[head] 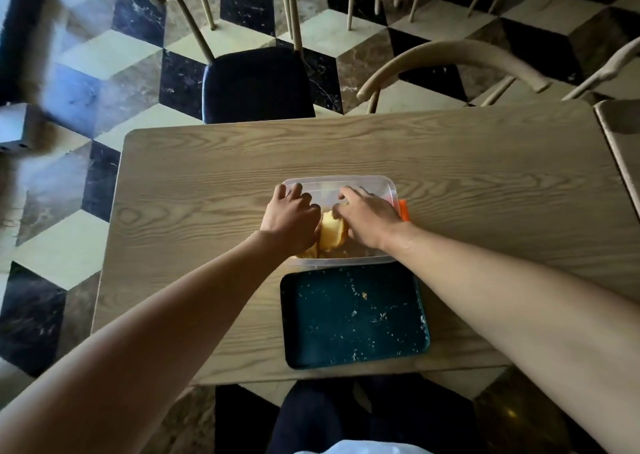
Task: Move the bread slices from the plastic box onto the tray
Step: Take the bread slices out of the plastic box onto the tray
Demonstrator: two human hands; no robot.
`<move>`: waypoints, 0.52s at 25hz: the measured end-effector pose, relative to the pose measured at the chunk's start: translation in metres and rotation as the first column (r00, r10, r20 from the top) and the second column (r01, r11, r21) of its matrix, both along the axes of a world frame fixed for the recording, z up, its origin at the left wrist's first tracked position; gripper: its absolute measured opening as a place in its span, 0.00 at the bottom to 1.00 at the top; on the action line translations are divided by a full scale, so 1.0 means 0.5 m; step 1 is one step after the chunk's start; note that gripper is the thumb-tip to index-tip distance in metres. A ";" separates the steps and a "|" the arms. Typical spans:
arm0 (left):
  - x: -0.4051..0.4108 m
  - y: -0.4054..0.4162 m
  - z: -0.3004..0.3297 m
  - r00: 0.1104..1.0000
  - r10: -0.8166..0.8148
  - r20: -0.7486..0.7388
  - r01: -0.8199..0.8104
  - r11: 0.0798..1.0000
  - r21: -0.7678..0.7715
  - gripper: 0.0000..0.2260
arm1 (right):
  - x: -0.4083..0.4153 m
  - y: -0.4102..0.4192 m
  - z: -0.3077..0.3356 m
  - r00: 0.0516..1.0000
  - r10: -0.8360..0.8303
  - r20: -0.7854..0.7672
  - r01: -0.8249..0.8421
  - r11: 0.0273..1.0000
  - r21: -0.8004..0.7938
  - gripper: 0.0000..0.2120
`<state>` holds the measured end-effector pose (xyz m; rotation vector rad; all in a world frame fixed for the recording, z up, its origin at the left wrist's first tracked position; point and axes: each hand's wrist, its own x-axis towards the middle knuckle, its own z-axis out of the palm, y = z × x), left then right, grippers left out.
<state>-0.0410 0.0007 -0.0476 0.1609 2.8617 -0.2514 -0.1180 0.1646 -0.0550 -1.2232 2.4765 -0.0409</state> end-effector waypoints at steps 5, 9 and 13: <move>-0.030 0.017 -0.002 0.993 0.079 0.092 -0.068 0.990 -0.121 0.14 | -0.004 0.030 0.002 0.997 0.039 -0.062 -0.044 0.995 -0.093 0.10; -0.044 0.035 -0.005 0.981 0.138 0.134 -0.110 0.975 -0.195 0.15 | 0.008 0.063 0.010 1.000 -0.016 -0.008 0.014 0.970 -0.243 0.08; -0.040 0.047 0.000 0.987 0.127 0.098 -0.114 0.985 -0.128 0.13 | 0.019 0.094 0.020 0.983 -0.148 0.110 0.178 0.914 -0.365 0.08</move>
